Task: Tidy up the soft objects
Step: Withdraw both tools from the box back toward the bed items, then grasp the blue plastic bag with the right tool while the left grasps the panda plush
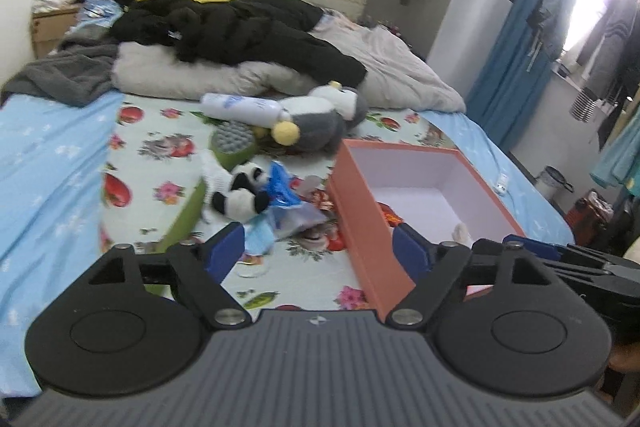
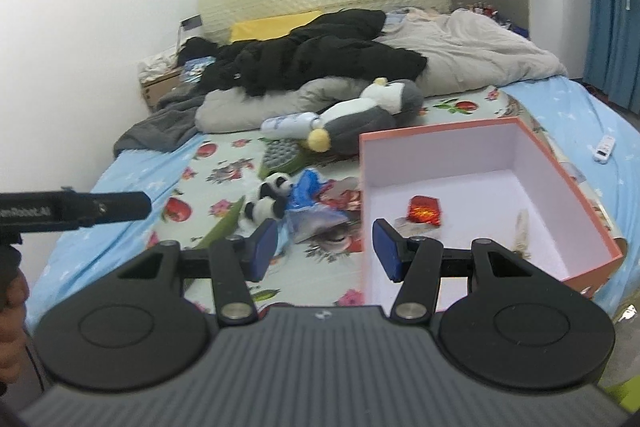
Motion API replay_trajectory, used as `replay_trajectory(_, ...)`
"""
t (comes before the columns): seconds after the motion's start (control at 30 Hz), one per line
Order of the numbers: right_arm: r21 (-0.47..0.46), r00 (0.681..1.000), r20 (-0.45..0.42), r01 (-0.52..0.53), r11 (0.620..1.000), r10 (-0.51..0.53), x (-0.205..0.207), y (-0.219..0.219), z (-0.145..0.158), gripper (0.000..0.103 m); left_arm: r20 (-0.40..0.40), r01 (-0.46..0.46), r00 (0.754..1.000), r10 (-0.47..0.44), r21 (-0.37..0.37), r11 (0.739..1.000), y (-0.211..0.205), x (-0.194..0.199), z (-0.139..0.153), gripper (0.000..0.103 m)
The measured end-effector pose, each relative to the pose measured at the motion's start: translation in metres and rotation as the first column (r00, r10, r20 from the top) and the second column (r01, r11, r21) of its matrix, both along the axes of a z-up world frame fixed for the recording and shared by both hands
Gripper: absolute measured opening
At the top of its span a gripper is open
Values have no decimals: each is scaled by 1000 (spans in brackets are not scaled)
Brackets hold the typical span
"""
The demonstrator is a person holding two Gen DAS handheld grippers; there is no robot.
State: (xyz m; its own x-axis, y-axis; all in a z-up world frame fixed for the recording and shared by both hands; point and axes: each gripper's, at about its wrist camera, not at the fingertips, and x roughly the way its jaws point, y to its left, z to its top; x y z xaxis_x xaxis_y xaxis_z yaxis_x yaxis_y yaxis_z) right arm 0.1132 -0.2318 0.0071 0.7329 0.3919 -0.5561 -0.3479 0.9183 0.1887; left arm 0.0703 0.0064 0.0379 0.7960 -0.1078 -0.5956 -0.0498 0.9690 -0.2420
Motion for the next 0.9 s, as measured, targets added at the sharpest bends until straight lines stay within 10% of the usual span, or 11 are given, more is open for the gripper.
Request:
replay_trajectory(0.43, -19, 993, -61, -99, 995, 98, 23, 40, -4, 55, -121, -115, 985, 119, 37, 993, 42, -22, 31, 103)
replay_trajectory(0.9, -52, 988, -120, -107, 993, 100, 68, 66, -20, 55, -287, -93, 956, 59, -106, 990, 49, 22, 62, 103)
